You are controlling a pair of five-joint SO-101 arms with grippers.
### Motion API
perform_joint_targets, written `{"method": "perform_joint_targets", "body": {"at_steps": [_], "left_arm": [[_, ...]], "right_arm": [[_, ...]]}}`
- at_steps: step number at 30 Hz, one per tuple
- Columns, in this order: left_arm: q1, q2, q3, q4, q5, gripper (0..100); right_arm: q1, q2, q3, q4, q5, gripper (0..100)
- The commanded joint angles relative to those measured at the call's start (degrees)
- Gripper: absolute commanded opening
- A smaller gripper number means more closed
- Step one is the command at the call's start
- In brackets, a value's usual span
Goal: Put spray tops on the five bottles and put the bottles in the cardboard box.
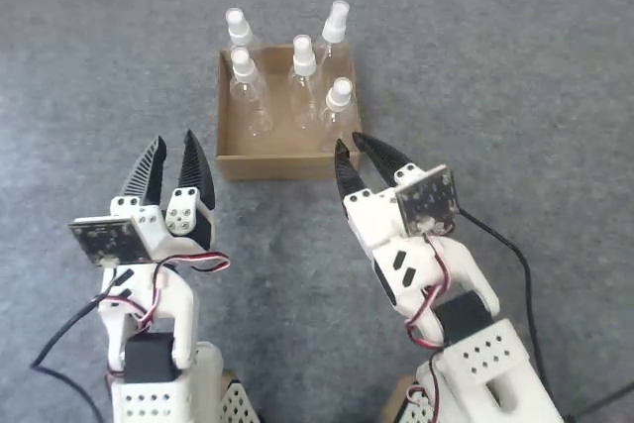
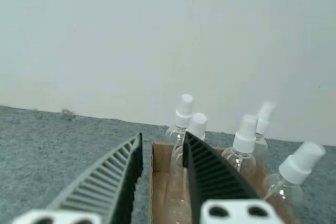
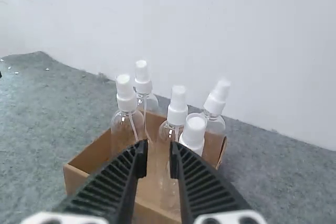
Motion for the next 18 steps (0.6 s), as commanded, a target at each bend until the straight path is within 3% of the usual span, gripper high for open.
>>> {"method": "perform_joint_targets", "body": {"at_steps": [1, 12, 18], "left_arm": [[0.1, -1.1, -0.7, -1.9, -0.5, 12], [-0.3, -1.1, -0.7, -1.8, -0.5, 12], [-0.3, -1.1, -0.7, -1.8, -0.5, 12]], "right_arm": [[1.1, -6.0, 1.0, -2.1, 0.8, 3.7], [7.2, -23.3, 6.1, -1.6, 0.7, 3.8], [7.1, -34.3, 10.2, -1.8, 0.7, 3.8]]}}
